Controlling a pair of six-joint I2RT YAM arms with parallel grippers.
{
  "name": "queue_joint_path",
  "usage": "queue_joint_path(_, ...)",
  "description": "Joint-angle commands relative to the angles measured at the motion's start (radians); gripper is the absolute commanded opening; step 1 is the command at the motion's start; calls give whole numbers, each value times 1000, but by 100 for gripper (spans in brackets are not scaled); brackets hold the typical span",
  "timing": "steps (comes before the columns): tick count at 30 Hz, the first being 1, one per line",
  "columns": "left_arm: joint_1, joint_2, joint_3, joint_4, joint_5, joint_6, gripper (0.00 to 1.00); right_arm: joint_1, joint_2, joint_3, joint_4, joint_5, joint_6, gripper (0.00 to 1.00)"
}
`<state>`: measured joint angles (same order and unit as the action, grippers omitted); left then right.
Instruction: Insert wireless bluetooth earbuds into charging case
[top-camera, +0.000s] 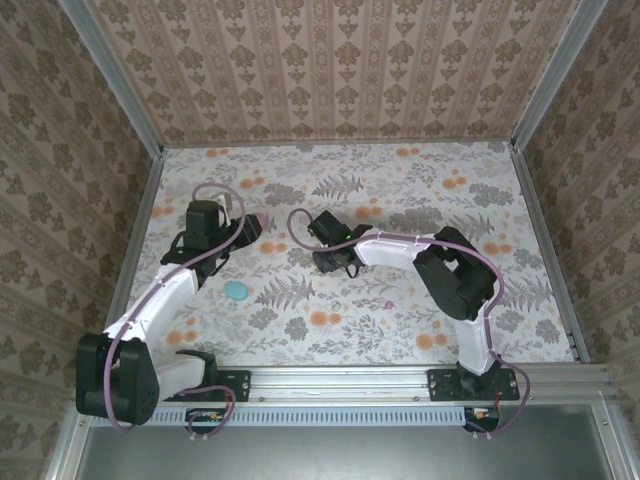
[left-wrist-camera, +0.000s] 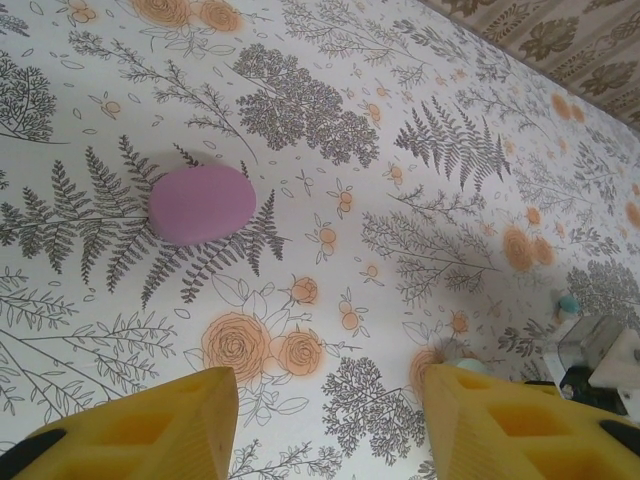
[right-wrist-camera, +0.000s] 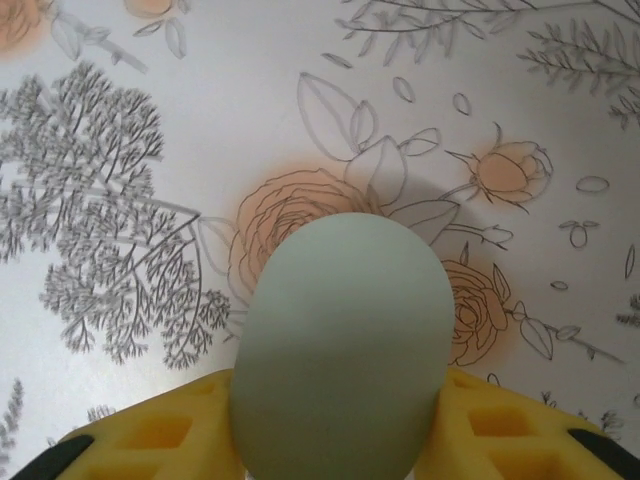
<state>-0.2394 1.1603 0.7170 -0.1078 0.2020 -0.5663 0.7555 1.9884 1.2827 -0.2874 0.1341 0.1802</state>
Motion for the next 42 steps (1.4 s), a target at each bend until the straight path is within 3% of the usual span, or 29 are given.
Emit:
queue_joint_path(1, 10, -35, -14, -21, -18, 21, 52, -25, -57, -50, -2, -57, -176, 39)
queue_joint_path(12, 9, -86, -41, -39, -49, 33, 53, -79, -87, -70, -13, -377, -686, 40)
queue_joint_path(17, 13, -119, -58, -58, -70, 45, 54, -87, -40, 12, -97, -390, -828, 45)
queue_joint_path(23, 22, -142, -70, -58, -80, 62, 56, -94, -17, 32, -91, -403, -899, 46)
queue_joint_path(29, 32, -137, -73, -48, -75, 69, 56, -73, -47, -51, 48, -441, -892, 45)
queue_joint_path(35, 38, -126, -61, -44, -64, 76, 56, -27, -2, -42, 73, -451, -865, 45)
queue_joint_path(42, 43, -125, -61, -43, -62, 75, 56, -12, -6, -68, 100, -412, -864, 53)
